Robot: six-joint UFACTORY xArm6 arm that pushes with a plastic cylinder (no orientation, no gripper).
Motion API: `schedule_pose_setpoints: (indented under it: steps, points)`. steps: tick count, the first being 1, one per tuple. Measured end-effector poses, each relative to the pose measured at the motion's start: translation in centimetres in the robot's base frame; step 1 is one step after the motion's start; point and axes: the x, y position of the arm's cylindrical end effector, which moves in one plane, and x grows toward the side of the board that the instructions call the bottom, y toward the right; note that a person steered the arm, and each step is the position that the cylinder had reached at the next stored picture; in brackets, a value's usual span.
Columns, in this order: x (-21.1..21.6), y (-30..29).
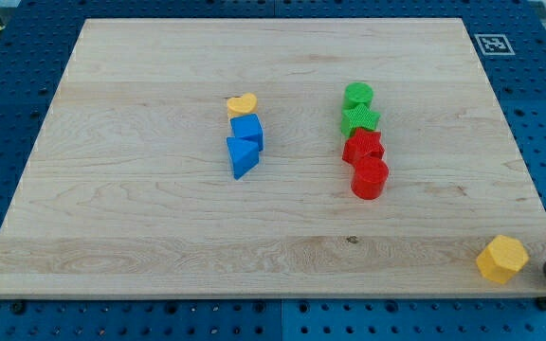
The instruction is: Push the yellow hexagon to the bottom right of the red circle
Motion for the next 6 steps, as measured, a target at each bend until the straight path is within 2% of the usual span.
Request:
schedule_pose_setpoints:
  steps: [3,5,6]
  points:
    - [-0.3,-2.3]
    - [-0.1,-7.9]
    - [0.0,-7.1]
